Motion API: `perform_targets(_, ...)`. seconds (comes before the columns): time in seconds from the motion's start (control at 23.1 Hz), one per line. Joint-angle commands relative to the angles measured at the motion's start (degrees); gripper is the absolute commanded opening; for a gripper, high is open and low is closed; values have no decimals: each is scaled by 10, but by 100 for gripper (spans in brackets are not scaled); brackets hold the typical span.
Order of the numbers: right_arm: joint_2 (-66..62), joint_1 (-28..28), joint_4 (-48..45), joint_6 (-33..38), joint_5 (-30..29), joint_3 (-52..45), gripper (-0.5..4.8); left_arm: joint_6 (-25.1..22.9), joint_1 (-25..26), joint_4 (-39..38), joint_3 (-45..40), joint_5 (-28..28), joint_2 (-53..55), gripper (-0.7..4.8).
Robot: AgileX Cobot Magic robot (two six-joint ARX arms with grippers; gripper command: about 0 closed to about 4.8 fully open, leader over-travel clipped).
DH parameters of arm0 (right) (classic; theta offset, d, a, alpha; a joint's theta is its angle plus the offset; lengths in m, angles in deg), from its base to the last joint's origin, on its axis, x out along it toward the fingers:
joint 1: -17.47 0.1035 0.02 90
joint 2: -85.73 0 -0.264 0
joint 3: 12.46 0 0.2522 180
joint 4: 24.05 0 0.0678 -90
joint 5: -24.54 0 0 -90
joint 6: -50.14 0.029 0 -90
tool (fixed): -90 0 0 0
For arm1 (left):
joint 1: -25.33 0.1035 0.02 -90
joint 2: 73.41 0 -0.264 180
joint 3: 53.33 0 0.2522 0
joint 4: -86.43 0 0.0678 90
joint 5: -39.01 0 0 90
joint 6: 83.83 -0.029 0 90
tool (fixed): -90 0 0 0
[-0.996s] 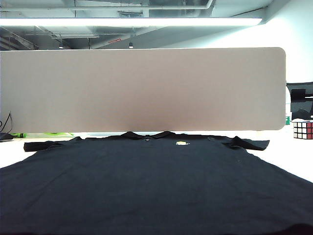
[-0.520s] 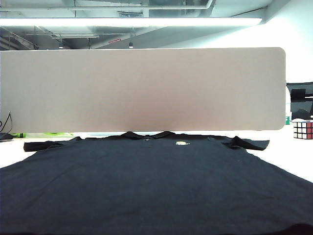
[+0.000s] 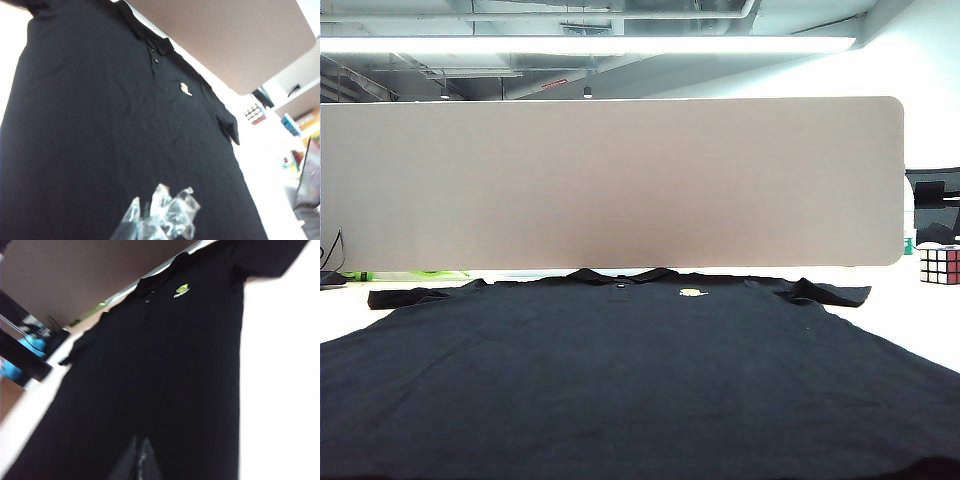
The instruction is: Fold the bottom side of the T-shirt horizontally towards the center, about one-third of the way, then fold the sleeve back towards the center, creating a straight line along the edge of the T-shirt, and finally fold the bottom of the T-shirt up towards the top, creating a neat rectangle.
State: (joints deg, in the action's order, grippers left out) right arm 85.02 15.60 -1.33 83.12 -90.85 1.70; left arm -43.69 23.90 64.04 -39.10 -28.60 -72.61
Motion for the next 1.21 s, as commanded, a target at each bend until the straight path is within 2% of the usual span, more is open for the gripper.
perform_targets(0.04, 0, 0, -15, 112, -49, -2, -5, 140, 2, -3, 1, 22, 0, 61)
perform_targets(0.09, 0, 0, -19, 137, -76, -2, -5, 150, 2, -3, 2, 40, 0, 82)
perform_targets(0.13, 0, 0, -21, 155, -117, -1, -5, 163, 1, -3, 3, 92, 0, 88)
perform_targets(0.22, 1, 0, -16, 171, -170, -1, -5, 167, 1, -15, 6, 140, 0, 88)
perform_targets(0.39, 1, 0, -14, 194, -195, -1, -5, 165, 2, -23, 8, 143, 5, 79)
perform_targets(0.52, 1, 0, -21, 212, -207, -1, -5, 164, 1, -21, 9, 175, 18, 79)
perform_targets(0.65, 1, 0, -35, 211, -206, 3, -5, 164, 1, -9, 9, 175, 17, 79)
perform_targets(0.74, 1, 0, -20, 201, -181, 9, -5, 160, 1, -9, 9, 170, 17, 42)
perform_targets(0.78, 1, 0, -9, 188, -163, 11, -5, 158, 1, -10, 9, 147, 17, 21)
perform_targets(1.04, -2, 0, -5, 185, -145, 12, -5, 158, -9, 2, 9, 120, 17, 20)
perform_targets(1.17, -2, 11, -52, 187, -136, 13, -5, 158, -49, 78, 9, 79, 17, -5)
perform_targets(1.21, -2, 21, -79, 187, -116, 15, -5, 157, -71, 107, 9, 44, 17, -6)
